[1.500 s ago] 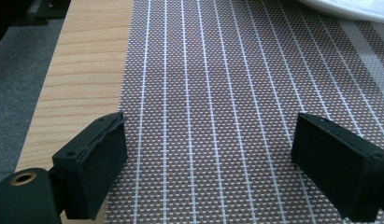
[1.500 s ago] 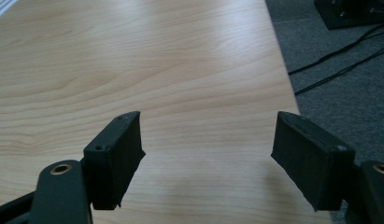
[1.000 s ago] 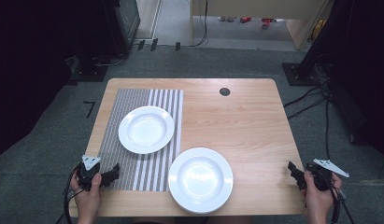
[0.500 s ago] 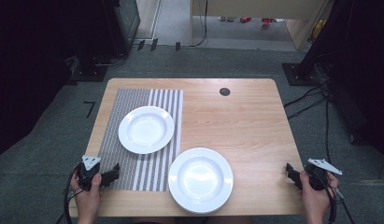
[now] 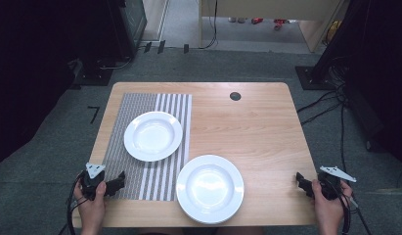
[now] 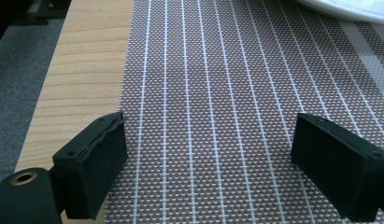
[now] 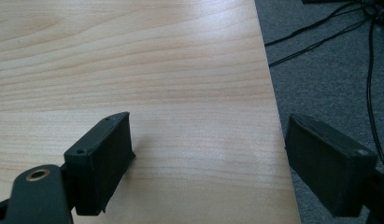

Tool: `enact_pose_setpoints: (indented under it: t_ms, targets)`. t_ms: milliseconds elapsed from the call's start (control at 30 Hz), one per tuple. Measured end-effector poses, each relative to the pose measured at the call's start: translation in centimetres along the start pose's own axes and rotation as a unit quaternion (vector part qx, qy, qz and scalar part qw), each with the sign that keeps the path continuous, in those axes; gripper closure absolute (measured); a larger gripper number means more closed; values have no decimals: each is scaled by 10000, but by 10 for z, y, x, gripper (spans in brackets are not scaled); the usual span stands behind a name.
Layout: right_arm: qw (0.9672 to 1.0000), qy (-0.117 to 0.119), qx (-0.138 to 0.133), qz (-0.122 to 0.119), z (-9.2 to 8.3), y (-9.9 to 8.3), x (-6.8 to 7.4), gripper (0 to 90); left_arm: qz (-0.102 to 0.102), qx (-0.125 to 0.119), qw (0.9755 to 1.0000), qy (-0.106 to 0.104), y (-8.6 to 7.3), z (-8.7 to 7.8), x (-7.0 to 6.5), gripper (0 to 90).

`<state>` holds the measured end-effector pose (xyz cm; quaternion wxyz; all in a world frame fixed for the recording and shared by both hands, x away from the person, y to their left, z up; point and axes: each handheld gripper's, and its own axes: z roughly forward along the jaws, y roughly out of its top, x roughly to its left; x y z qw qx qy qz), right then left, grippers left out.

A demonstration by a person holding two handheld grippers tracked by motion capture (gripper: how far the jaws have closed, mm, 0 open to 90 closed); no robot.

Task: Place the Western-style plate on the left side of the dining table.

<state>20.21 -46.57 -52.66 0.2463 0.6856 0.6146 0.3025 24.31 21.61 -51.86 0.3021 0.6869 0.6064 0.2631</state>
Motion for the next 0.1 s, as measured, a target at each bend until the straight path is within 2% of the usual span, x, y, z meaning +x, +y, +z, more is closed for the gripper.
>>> enact_pose_setpoints:
  t_ms: [100]
  targets:
    - [9999, -84, -35, -63, -1, -1, 2, 161, -13, -4, 10000, 0, 0, 0, 0, 107]
